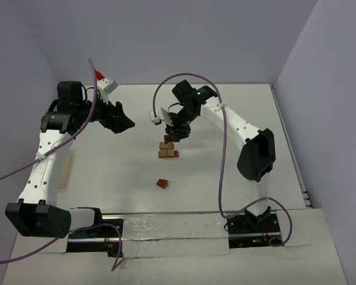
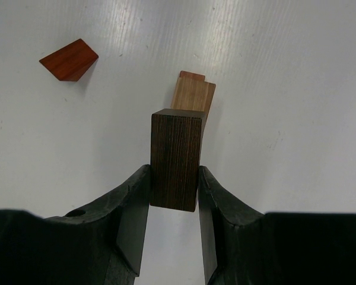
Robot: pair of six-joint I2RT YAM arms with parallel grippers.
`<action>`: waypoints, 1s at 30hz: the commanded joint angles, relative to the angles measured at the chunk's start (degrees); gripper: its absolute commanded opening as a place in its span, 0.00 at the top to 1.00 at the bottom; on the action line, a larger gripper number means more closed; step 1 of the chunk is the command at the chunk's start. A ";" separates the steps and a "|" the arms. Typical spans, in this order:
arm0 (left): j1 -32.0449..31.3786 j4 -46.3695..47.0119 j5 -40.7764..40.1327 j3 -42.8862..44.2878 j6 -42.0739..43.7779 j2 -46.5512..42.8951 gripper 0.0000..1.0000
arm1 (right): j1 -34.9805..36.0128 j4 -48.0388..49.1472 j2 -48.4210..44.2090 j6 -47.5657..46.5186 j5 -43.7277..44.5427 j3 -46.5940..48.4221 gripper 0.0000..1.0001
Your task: Build the wood block tower
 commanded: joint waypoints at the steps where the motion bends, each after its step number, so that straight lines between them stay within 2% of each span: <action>1: 0.35 2.64 1.72 0.72 -0.59 -1.28 0.01 | 1.45 1.80 2.02 1.89 0.93 3.90 1.00; 30: 0.70 2.04 1.54 1.33 -0.60 -0.65 0.01 | 3.75 5.16 5.11 9.76 3.40 4.59 1.00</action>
